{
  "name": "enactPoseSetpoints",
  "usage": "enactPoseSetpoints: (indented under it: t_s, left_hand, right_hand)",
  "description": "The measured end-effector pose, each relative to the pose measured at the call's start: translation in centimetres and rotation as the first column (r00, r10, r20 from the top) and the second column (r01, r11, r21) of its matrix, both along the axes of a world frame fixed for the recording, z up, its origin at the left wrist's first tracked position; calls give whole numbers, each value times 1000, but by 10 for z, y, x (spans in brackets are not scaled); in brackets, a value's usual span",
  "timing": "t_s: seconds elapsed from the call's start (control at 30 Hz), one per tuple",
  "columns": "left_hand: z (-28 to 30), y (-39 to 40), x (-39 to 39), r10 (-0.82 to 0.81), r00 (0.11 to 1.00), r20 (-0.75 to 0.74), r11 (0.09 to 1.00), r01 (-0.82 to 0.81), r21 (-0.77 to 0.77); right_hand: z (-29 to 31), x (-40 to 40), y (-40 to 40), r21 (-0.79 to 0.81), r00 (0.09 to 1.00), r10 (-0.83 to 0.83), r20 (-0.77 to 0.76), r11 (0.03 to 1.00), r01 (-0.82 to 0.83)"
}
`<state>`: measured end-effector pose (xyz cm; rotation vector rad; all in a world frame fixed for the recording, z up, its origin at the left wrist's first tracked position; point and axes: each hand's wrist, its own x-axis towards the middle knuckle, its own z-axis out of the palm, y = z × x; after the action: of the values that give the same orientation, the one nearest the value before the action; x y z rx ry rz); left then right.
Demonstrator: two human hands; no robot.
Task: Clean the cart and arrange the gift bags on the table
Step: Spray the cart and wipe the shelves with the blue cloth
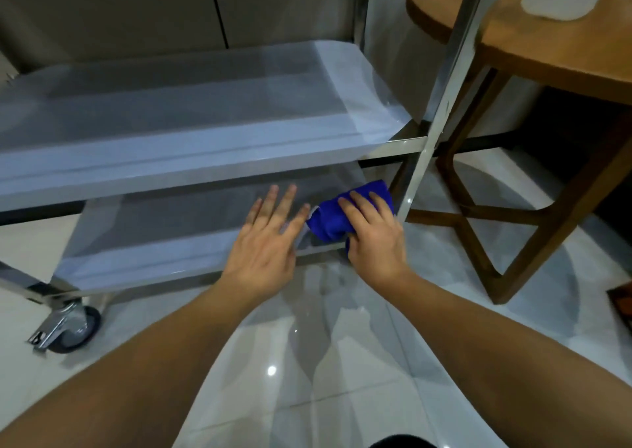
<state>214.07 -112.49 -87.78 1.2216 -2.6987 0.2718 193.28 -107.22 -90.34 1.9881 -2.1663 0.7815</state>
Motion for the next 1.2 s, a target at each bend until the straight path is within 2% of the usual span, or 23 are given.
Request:
enactPoseSetpoints:
  t_s: [0.03, 0.1, 0.17, 0.23, 0.33, 0.47, 0.67, 0.77, 0.87, 1.0, 1.2]
  left_hand:
    - [-12, -3, 3, 41, 999, 17, 998, -42, 44]
    - [-29, -13, 6, 106, 994, 2, 988, -106, 109]
    - [-45, -28, 7, 188, 982, -4, 965, -184, 185]
    - [-57, -48, 2, 263, 962, 72, 917, -273, 291]
    - [-73, -66, -10, 268, 959, 90, 876, -282, 391]
    - [-102, -61, -15, 191, 974, 125, 850, -228, 475]
    - [-111, -57, -26, 260, 965, 41, 921, -261, 288]
    - [-112, -68, -28, 263, 958, -117, 953, -239, 186]
    - [-115, -75, -30, 287, 944, -164, 950, -258, 177]
    - [-119, -81, -43, 356, 900, -253, 928, -309, 207]
    - [-117, -110, -39, 294, 916, -273, 946, -238, 220]
  right_hand:
    - [4, 1, -11, 65, 998, -37, -49, 997, 40]
    - [-2, 0, -41, 328, 991, -36, -128, 942, 77]
    - [-26, -5, -66, 595, 988, 21, -150, 800, 74]
    - [-56, -9, -74, 675, 989, 32, -141, 734, 73]
    - [-77, -9, -70, 616, 982, 10, -187, 780, 109]
    - [-80, -6, -75, 606, 972, -25, -234, 779, 165]
    - [-81, -4, -72, 573, 975, -83, -208, 797, 190]
    - [-78, -1, -74, 567, 983, -96, -156, 806, 168]
    - [-74, -4, -74, 579, 990, -114, -88, 802, 144]
    - [-76, -8, -79, 560, 984, -79, -160, 813, 156]
    - [-75, -20, -106, 577, 986, 2, -165, 811, 95]
